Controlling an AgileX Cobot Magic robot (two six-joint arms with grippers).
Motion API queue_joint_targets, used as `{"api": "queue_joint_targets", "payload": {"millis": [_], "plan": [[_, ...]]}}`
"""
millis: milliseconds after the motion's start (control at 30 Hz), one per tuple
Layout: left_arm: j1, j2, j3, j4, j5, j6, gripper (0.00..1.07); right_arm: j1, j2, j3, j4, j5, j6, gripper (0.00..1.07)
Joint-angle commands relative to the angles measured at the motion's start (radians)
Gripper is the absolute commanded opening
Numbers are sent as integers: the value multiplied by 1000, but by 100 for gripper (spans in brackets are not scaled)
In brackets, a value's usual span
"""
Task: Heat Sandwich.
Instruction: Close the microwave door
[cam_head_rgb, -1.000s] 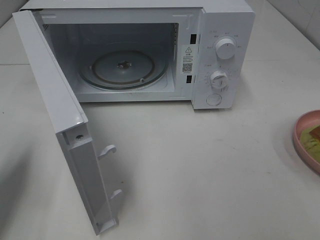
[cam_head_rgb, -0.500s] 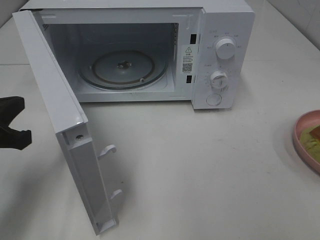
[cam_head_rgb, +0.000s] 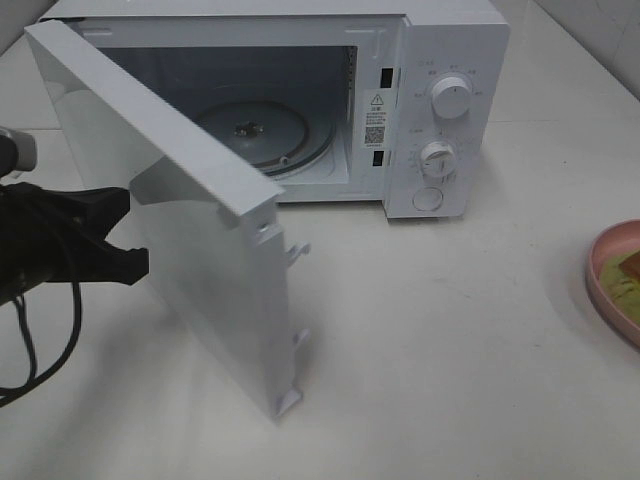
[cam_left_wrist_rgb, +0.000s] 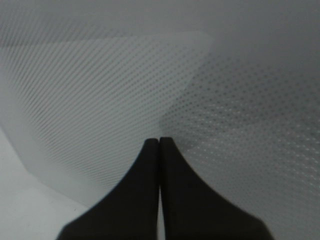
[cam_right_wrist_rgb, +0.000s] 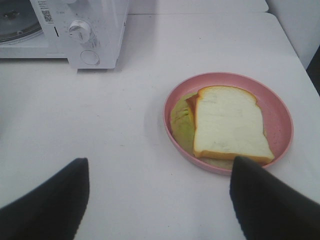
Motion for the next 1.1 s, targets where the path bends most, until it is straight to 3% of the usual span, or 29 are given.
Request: {"api": "queue_joint_targets", "payload": {"millis": [33, 600, 1100], "plan": [[-38, 24, -49, -23, -14, -3, 0, -7, -29, 2, -3, -10, 1, 75], [-157, 170, -315, -108, 91, 1, 0, -7, -29, 2, -3, -10, 1, 75], [-190, 289, -560, -128, 188, 4, 0, -7, -29, 2, -3, -10, 1, 75]]}}
